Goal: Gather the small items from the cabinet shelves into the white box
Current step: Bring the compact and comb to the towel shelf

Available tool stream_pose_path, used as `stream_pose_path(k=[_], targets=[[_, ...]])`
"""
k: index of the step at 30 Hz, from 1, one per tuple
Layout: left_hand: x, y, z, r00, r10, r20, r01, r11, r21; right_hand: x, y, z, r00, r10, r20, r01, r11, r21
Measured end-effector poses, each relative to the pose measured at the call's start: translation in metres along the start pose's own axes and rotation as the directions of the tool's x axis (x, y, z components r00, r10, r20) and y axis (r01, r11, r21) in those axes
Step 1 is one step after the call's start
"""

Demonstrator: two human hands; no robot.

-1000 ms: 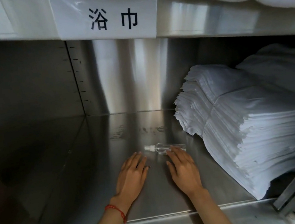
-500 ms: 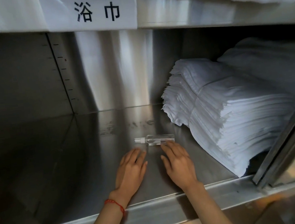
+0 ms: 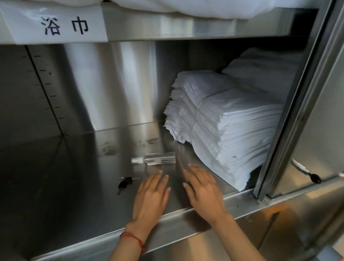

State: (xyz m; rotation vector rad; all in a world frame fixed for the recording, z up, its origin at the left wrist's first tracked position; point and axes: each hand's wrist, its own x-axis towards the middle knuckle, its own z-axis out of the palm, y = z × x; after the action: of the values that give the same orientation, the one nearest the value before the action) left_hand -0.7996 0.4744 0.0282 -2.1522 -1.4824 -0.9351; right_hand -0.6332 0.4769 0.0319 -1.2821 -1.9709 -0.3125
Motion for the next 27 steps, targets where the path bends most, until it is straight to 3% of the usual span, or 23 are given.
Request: stream_pose_path(k=[9, 16, 27], targets=[[-0.005, 0.063, -0.005, 0.998, 0.048, 0.041, -0.046, 0.998, -0.049, -0.035, 0.024, -0.052, 1.000, 0.026, -0.016, -0.028, 0.995, -0.094], [-0.004, 0.106, 0.001, 0.991, 0.124, -0.048, -0.128, 0.988, -0.083, -0.064, 0.044, -0.086, 0.996, 0.090, -0.022, -0.092, 0.983, -0.159], [0.008, 0.169, 0.013, 0.975, 0.219, 0.032, -0.202, 0.939, -0.278, -0.102, 0.078, -0.133, 0.974, 0.214, -0.077, -0.228, 0.928, -0.294]])
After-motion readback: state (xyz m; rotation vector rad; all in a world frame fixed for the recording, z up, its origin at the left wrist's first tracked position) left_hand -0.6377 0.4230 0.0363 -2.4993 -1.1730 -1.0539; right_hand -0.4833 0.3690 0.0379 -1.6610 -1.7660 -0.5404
